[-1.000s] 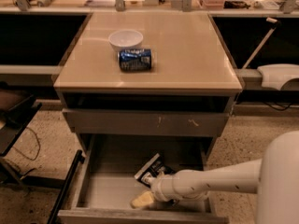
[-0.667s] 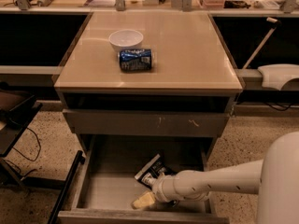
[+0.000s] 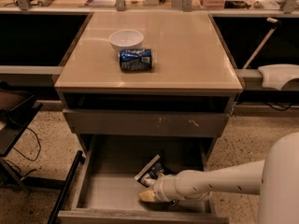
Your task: Pick blue chip bag from middle drawer and place on counter
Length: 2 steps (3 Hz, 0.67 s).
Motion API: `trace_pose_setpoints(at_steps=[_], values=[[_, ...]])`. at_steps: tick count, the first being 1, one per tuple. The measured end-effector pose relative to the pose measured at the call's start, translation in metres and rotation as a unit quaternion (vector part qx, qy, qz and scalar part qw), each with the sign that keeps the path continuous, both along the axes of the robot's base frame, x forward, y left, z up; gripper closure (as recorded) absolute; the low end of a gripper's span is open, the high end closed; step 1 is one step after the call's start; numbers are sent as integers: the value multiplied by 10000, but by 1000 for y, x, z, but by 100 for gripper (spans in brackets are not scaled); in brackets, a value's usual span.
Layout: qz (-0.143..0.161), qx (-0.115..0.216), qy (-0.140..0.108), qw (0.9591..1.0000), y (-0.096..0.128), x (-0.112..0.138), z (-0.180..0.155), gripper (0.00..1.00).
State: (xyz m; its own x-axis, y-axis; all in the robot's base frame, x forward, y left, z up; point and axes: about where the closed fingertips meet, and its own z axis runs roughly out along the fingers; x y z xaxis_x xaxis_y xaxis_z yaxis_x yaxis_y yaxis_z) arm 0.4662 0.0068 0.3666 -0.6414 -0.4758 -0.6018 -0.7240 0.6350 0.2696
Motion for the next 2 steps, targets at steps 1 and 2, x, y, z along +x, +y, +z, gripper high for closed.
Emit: trace_pose_setpoints(at_steps=[1,2], values=[[0,0,0,10000,0,0,0,65],[0,0,0,10000,-1,0,6,88]])
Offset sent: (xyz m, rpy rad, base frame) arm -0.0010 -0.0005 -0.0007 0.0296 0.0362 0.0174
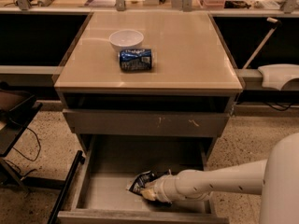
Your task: Pick blue chip bag from middle drawer and place on counter
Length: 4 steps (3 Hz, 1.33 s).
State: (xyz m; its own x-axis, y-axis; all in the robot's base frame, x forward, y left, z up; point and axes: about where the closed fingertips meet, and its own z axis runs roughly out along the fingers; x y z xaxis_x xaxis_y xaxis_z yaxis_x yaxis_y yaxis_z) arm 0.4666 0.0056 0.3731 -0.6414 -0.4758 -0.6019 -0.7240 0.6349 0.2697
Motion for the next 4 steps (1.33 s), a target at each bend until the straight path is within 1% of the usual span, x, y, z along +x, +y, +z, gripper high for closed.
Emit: trace_pose_setpoints(at_steps=[1,2,3,4], values=[[38,69,62,10000,0,0,2,100],[46,74,58,9999,0,0,4,100],[107,204,118,9997,-7,9,12,100],[-97,614,-122,9980,-53,50,44,100]])
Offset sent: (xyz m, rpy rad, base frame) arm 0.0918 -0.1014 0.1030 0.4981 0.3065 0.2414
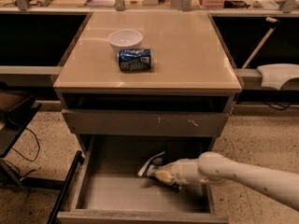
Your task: Pick blue chip bag from middle drawer and place on counter
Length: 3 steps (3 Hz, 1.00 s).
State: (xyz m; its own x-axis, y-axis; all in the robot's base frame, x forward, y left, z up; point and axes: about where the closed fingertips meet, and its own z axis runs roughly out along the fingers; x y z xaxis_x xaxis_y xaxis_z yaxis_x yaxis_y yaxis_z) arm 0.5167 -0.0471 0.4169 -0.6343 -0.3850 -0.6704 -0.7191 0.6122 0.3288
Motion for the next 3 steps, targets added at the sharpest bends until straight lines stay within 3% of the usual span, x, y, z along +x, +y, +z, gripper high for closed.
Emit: trace_pose_setpoints(at_steps=[1,2,3], values=[[-419,120,-23,9990,-104,62,47,100],[-416,123,-22,9991,-103,62,47,100],[-450,223,226,9985,-105,64,55,100]])
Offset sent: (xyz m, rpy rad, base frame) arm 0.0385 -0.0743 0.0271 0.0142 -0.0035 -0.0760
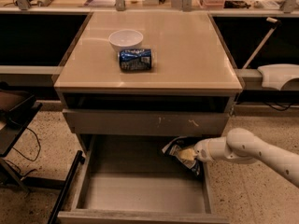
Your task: Pick blue chip bag from middle drawer and place on counter
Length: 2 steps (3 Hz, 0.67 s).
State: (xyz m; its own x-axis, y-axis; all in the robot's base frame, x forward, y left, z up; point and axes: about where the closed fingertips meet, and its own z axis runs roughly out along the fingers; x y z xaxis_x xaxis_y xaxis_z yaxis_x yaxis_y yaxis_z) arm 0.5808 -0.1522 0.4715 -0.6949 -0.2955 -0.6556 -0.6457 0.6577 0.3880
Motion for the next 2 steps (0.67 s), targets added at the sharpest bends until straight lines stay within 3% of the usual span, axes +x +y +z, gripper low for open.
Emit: trace_pose_setpoints(at_steps=[1,2], values=[[-317,231,239,9989,-43,-4,65,100],[-474,204,-52,9987,-81,-43,161,100]])
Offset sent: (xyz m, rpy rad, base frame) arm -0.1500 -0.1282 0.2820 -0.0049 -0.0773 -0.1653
